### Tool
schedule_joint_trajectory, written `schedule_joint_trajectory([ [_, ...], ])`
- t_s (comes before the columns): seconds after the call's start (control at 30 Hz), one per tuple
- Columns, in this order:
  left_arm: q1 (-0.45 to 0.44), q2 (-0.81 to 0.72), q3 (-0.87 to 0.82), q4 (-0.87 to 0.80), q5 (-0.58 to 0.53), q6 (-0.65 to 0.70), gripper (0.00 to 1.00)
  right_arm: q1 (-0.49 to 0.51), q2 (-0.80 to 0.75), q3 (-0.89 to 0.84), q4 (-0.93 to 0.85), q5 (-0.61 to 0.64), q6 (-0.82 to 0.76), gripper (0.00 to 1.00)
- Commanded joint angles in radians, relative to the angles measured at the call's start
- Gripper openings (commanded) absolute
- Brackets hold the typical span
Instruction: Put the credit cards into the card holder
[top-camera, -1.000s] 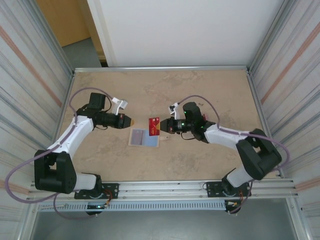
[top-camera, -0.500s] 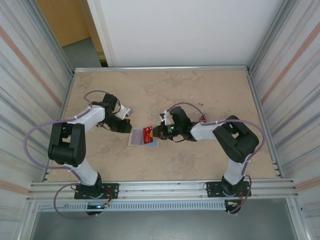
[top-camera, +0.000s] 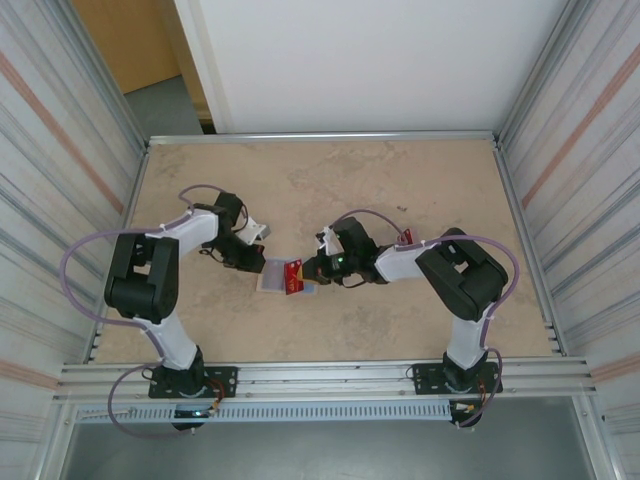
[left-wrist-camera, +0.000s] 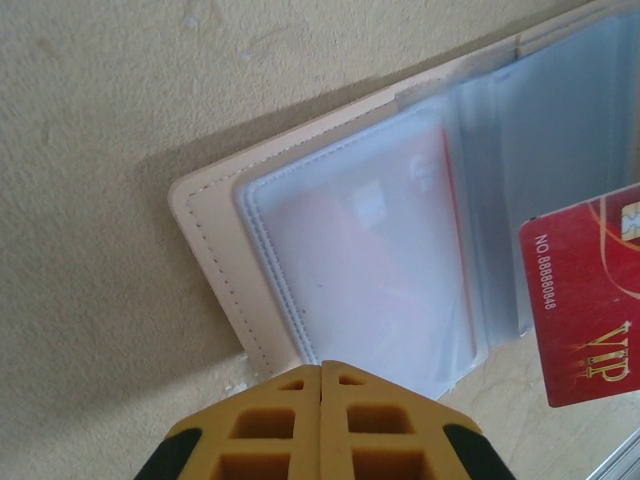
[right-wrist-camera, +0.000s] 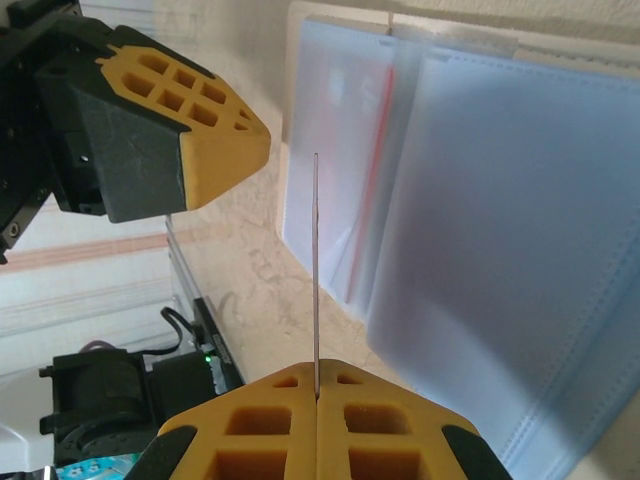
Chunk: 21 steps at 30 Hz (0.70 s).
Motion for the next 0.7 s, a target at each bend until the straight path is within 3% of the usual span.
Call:
schedule_joint_trajectory([
  [0.0, -0.006, 0.013, 0.028, -0.018, 0.010, 0.030, 0.00, 0.010, 0.006, 0.012, -0.023, -0.007, 0.013, 0.00],
  [0.4, -0.016, 0.063, 0.059, -0.038, 0.072, 0.048, 0.00, 0.016, -0.004, -0.027, -0.023, 0.003, 0.023, 0.00],
  [0.67, -0.021, 0.090, 0.057, -0.032, -0.001, 0.060, 0.00, 0.024, 0.026, -0.024, 0.003, 0.000, 0.037, 0.00],
])
